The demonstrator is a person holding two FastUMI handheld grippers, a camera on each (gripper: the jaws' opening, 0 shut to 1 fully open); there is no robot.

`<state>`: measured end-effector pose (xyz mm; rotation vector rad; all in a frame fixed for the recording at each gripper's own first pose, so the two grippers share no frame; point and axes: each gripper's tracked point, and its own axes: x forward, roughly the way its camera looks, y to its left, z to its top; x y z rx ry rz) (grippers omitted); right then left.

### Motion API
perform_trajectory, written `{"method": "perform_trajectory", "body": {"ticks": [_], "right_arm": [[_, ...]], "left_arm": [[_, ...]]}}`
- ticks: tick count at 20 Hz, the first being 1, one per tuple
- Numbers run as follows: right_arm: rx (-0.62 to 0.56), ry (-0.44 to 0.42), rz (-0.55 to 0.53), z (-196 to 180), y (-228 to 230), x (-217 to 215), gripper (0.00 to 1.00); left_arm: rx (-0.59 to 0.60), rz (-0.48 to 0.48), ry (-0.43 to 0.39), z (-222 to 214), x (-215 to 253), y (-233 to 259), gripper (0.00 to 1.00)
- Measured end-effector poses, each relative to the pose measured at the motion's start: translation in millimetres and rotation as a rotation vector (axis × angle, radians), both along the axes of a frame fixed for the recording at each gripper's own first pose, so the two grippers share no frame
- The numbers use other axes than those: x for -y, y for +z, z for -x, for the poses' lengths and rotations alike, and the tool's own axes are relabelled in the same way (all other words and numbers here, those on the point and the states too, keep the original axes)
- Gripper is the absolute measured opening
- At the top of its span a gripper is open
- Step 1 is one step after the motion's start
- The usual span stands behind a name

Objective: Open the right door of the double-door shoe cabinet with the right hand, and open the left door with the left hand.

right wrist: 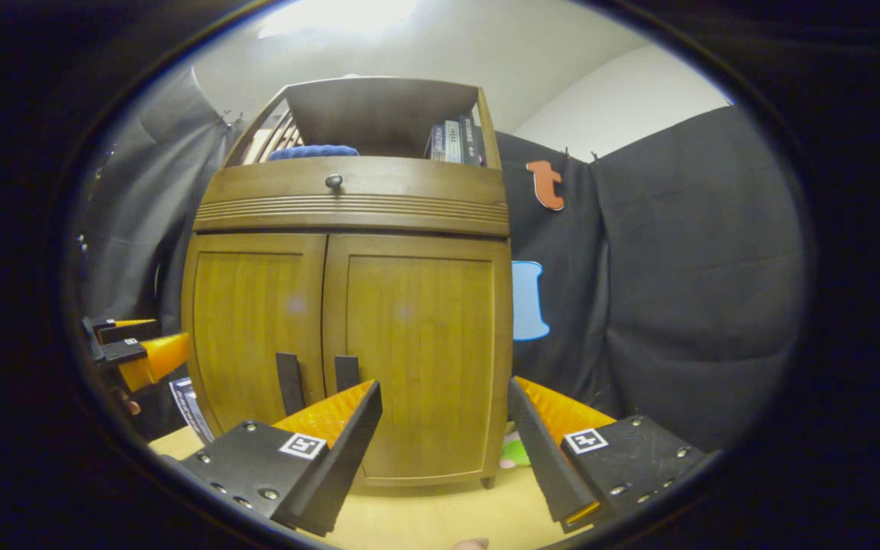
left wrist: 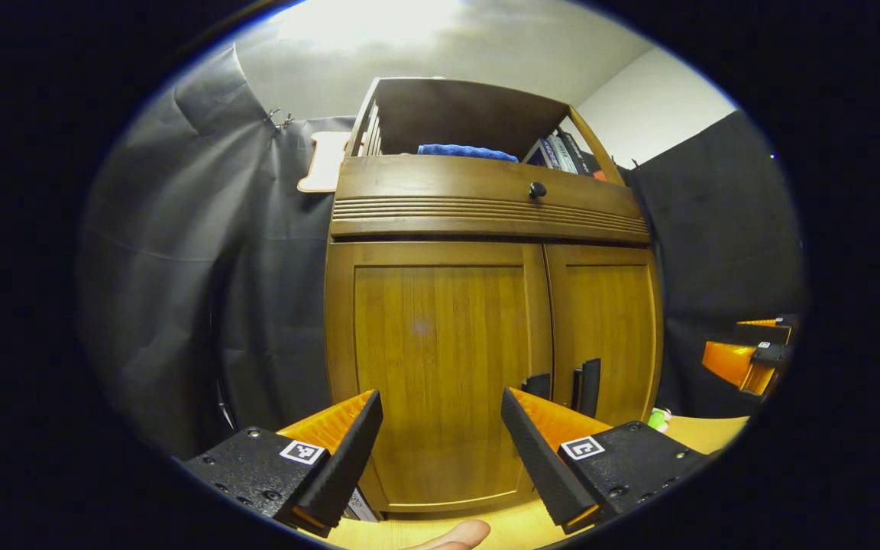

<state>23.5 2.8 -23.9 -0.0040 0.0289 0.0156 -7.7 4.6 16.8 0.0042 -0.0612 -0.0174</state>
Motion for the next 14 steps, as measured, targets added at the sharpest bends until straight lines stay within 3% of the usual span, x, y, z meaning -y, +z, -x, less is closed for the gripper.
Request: {"method": "perform_trajectory", "body": {"ticks": [4, 5, 9, 11, 14], "right_arm": [[0.002, 0.033, 0.010, -15.9, -6.8, -8.1, 0.98], [0.007, 0.036, 0.019, -21.6, -7.2, -9.7, 0.94], [-0.002, 0.062, 0.025, -52.0, -17.1, -22.2, 0.98], [-0.018, 0.066, 0.033, -71.0, -27.7, -27.1, 0.94], [-0.065, 0.129, 0.018, -97.2, -48.5, -50.4, 0.98]], "left_arm": [[0.000, 0.018, -0.022, 1.3, 4.4, -1.5, 0.99], [-0.001, 0.015, -0.021, 0.9, 4.3, -1.0, 0.99], [-0.008, 0.018, -0.009, -0.2, 0.7, -2.4, 0.99], [-0.014, 0.025, -0.007, -2.7, 0.4, -2.8, 0.99], [-0.024, 0.031, 0.006, -10.2, -11.1, -6.4, 0.98]]}}
